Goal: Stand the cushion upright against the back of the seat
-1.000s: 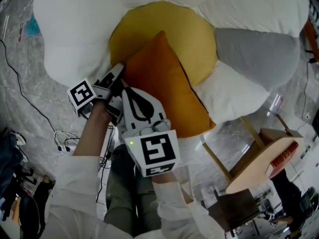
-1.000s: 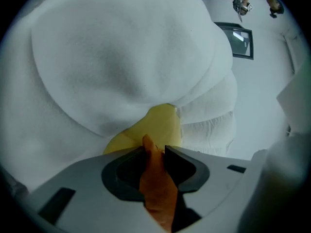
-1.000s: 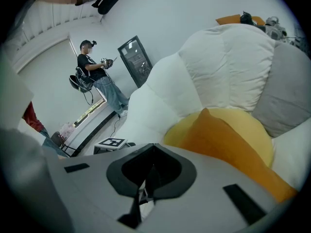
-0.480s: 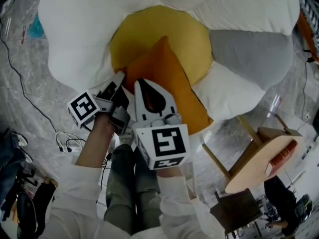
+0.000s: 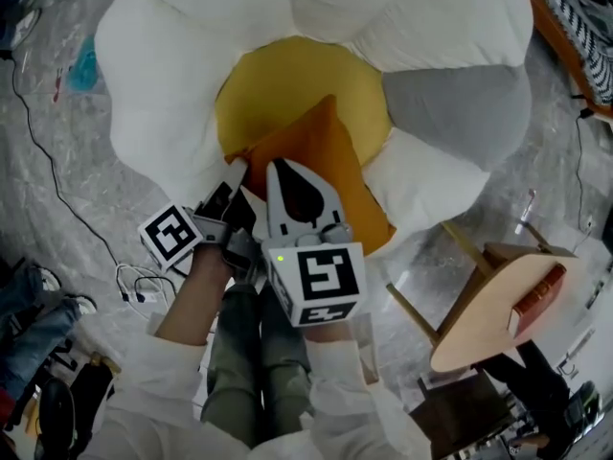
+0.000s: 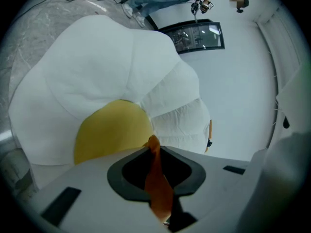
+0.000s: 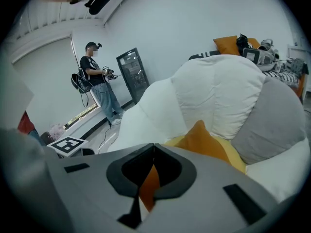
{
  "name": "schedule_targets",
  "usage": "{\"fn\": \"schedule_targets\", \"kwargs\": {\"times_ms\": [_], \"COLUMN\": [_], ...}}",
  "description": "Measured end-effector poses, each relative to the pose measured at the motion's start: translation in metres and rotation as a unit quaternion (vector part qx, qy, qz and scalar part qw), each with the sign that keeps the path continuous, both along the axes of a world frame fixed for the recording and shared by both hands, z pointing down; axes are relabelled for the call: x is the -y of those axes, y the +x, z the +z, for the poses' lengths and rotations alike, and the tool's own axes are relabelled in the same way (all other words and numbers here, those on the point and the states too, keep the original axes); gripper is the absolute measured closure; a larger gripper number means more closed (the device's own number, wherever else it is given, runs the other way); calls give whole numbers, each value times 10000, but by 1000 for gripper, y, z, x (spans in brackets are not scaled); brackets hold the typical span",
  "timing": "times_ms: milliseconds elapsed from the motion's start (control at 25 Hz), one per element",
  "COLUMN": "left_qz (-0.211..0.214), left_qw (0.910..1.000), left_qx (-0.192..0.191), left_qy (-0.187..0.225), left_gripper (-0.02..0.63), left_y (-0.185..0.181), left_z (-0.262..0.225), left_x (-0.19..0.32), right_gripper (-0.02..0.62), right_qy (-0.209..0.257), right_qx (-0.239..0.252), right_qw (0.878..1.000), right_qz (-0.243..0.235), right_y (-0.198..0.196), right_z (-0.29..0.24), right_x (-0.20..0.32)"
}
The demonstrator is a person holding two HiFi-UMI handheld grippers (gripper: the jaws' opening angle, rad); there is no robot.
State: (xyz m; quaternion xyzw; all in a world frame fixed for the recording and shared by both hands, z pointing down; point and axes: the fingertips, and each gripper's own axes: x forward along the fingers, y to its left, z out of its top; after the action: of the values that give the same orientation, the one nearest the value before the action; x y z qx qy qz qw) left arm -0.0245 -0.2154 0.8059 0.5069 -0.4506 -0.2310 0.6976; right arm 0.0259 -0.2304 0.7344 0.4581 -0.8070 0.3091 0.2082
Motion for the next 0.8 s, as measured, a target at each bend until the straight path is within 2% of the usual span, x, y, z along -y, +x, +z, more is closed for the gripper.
{"fn": "schedule_targets", "kwargs": {"times_ms": [400,800], "left_qz": [80,-16], "left_qw": [9986,9971], "left_qx": [-132,244], "left_qy": [513,714], "left_gripper": [541,546], "left_y": [25,7], "left_z": [-89,-142], "left_x": [13,7], "right_gripper": [583,583], "right_qy": [234,408], "right_qx": [-50,178], "right_qw": [9996,9990], "right_qz": [128,66], "right_y": [18,12], "right_z": [-70,-139], "right_x": [0,-9]}}
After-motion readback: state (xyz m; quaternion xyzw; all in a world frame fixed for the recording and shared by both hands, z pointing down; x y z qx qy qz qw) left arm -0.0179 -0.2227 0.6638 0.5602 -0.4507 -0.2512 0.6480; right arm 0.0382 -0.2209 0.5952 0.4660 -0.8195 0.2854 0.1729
